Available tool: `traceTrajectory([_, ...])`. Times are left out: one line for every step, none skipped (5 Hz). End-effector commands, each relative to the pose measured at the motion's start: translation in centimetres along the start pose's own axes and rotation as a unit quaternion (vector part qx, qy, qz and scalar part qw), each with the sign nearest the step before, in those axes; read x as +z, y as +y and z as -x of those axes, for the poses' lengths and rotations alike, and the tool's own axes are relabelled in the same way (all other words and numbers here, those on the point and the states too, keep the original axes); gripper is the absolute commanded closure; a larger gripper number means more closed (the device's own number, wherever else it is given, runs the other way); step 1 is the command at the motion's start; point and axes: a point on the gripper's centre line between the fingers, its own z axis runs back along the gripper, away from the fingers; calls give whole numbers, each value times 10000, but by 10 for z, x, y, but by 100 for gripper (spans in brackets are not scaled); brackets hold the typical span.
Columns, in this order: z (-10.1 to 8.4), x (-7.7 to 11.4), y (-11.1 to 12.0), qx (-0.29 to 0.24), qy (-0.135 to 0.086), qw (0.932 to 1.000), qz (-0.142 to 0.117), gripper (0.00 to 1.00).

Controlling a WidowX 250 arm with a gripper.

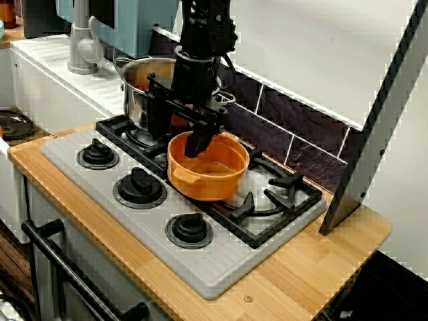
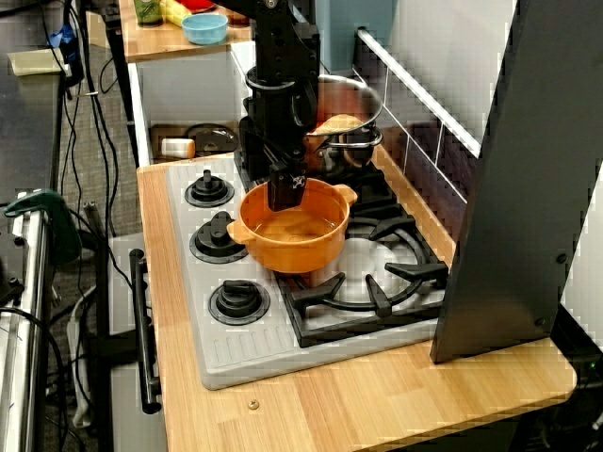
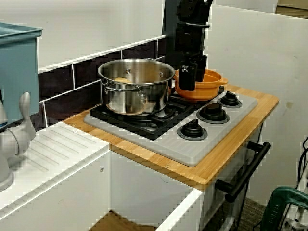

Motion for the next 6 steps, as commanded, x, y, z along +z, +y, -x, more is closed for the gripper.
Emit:
traceTrajectory([0,0,0,0,0,10000,0,0])
traceTrajectory([12,18,9,-238,-32,9993,282,0])
traceTrajectory([19,38,23,-303,-81,9978,586,0])
traceTrajectory([27,57,37,-308,-148,9960,820,0])
traceTrajectory([33,65,45,-349,-267,9946,943,0])
traceTrajectory([32,70,52,-579,-482,9933,871,0])
